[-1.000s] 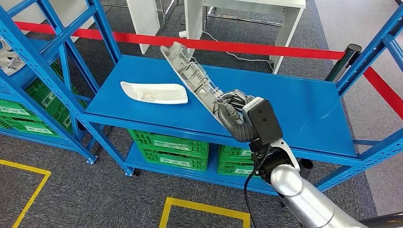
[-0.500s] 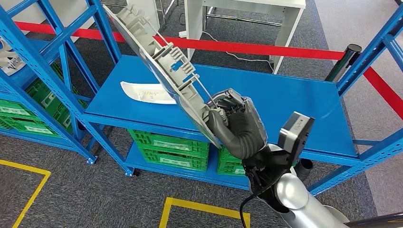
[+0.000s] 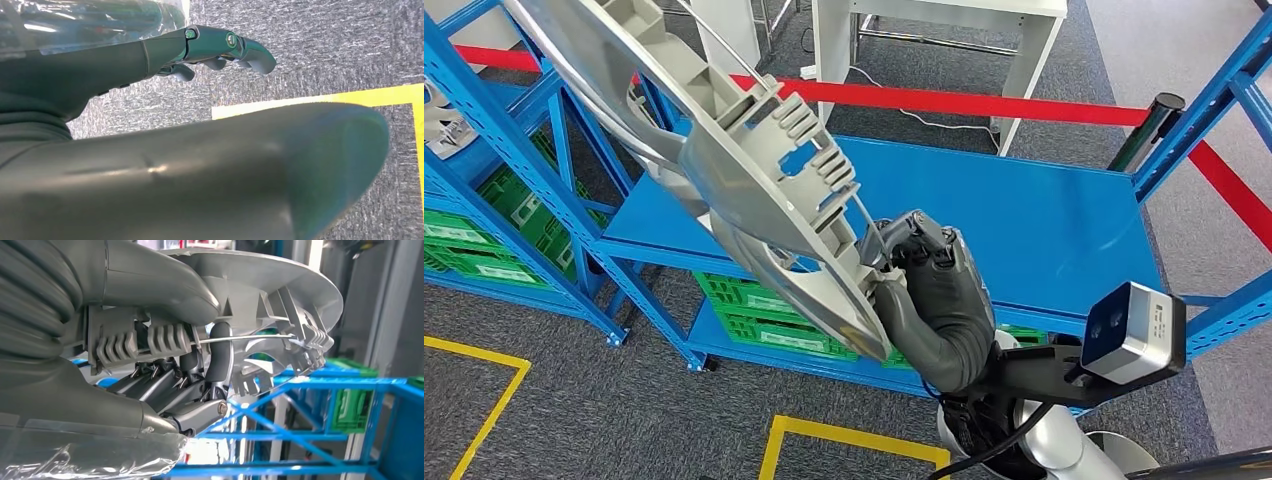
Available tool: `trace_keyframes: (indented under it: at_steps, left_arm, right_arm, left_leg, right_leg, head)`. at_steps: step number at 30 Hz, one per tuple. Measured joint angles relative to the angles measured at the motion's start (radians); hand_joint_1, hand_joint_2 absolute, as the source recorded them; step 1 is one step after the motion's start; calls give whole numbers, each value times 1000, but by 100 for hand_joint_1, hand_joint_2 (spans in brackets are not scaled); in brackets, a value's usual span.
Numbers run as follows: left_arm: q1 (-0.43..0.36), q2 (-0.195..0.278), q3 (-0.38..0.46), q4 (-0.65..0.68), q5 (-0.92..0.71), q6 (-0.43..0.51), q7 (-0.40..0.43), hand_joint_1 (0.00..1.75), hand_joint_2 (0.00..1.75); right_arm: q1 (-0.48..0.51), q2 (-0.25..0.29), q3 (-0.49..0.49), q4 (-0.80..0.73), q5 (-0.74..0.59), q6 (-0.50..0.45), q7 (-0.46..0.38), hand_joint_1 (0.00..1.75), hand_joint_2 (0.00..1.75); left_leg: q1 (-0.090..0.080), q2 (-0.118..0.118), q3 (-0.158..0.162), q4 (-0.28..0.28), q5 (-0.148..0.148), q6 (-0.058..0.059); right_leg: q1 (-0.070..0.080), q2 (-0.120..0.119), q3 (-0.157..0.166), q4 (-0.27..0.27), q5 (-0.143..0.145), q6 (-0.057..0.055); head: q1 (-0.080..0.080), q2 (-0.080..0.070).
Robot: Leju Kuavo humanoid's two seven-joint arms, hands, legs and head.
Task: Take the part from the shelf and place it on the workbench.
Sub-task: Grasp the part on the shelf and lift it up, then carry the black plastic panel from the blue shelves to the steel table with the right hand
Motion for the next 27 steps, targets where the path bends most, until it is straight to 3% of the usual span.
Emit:
trace_keyframes:
  at_steps: [25, 27]
  left_arm:
    - [-6, 1, -38, 0, -16, 18, 27, 0, 0]
    - [-8, 1, -41, 0, -16, 17, 26, 0, 87]
  right_arm:
    - [48, 82, 36, 27, -126, 117, -75, 175, 175]
    - [53, 89, 36, 31, -125, 120, -82, 175, 175]
  left_leg:
    - [0, 0, 0, 0, -1, -1]
    - [0, 0, 0, 0, -1, -1]
  right_leg:
    - [0, 0, 0, 0, 0, 0]
    - [0, 0, 0, 0, 0, 0]
  head:
    - [0, 0]
    - [0, 0]
